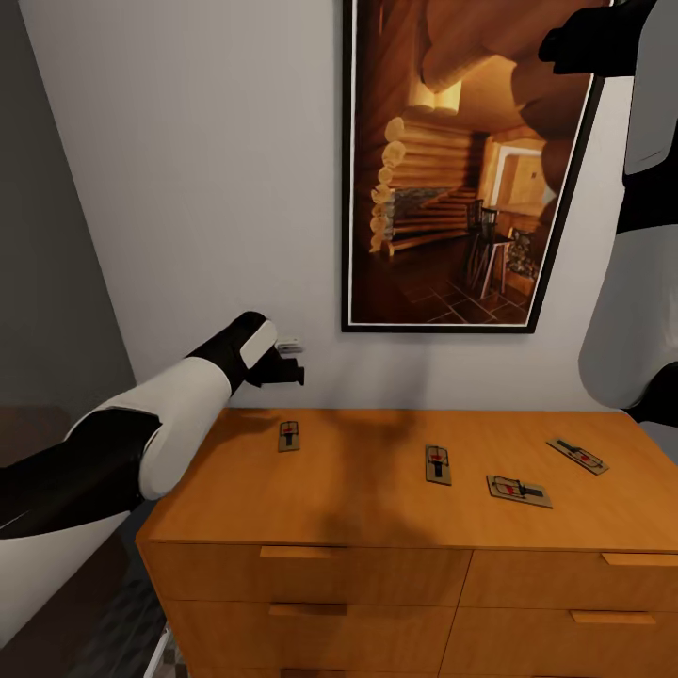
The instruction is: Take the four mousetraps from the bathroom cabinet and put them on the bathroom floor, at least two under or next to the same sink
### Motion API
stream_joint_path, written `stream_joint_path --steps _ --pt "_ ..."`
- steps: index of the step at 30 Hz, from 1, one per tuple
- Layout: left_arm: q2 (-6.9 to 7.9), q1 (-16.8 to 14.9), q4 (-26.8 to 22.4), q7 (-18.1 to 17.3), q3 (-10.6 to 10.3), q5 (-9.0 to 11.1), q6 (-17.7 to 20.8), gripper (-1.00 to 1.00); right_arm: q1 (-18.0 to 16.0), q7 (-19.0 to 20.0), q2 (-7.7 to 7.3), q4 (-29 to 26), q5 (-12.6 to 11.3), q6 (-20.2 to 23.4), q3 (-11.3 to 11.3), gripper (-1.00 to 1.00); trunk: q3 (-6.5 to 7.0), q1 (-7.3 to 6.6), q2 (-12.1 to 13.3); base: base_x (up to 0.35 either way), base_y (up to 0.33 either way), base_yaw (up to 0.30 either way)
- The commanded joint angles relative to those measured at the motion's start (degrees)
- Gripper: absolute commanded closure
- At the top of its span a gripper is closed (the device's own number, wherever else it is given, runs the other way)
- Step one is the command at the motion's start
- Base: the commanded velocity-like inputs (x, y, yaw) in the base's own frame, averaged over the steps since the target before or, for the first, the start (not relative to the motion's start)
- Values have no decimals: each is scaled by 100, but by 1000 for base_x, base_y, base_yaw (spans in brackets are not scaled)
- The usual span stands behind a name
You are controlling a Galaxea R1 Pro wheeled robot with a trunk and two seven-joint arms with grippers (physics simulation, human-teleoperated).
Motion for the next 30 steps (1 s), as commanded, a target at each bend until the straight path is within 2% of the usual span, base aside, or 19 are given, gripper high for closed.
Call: stream_joint_path --steps 1,18,30 --pt "0 6 -7 57 -46 82 11 -100 -5 -53 -6 -3 -51 20 15 -100 -7 0 -4 0 0 0" --pt "-21 112 -13 157 -46 172 -64 -100 14 -56 11 -21 -30 20 22 -100 -7 0 -4 0 0 0" --pt "-18 134 -10 255 -46 366 -157 -100 18 -53 20 -33 35 20 34 -100 -7 0 -4 0 0 0"
